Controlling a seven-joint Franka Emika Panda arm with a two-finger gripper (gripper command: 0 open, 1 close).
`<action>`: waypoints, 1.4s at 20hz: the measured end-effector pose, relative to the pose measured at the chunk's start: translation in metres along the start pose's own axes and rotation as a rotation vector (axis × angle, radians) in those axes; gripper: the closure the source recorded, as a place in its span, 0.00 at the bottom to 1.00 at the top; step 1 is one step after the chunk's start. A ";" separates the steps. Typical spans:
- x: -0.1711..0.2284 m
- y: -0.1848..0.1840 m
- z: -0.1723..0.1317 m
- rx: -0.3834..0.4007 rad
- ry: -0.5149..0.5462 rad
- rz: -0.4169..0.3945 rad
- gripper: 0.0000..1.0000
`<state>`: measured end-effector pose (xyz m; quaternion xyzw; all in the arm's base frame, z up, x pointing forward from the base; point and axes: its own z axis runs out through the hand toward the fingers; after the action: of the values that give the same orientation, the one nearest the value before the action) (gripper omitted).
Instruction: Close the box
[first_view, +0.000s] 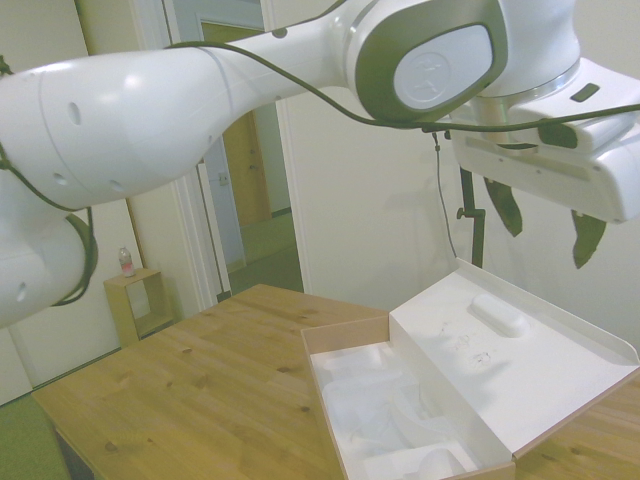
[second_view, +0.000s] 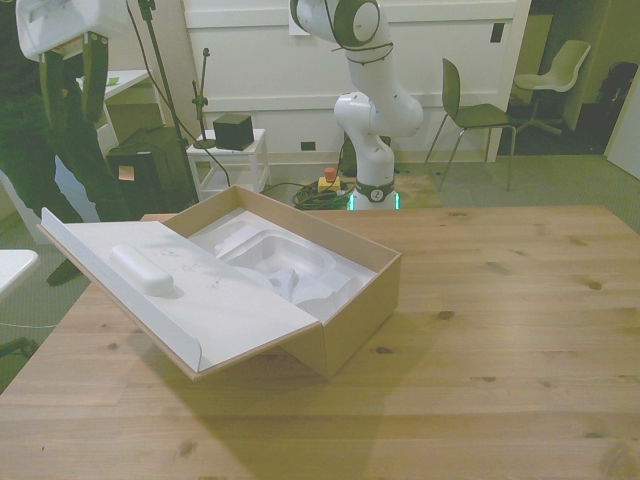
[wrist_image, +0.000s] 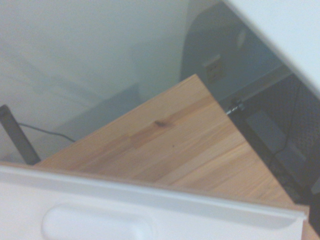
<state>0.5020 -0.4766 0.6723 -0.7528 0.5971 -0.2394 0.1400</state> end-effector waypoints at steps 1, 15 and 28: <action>0.007 -0.002 0.002 0.007 0.014 -0.002 0.00; 0.016 -0.038 0.097 0.000 0.007 -0.043 0.00; 0.007 -0.033 0.166 -0.051 -0.043 -0.013 0.00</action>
<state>0.6184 -0.4876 0.5500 -0.7649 0.5949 -0.2088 0.1317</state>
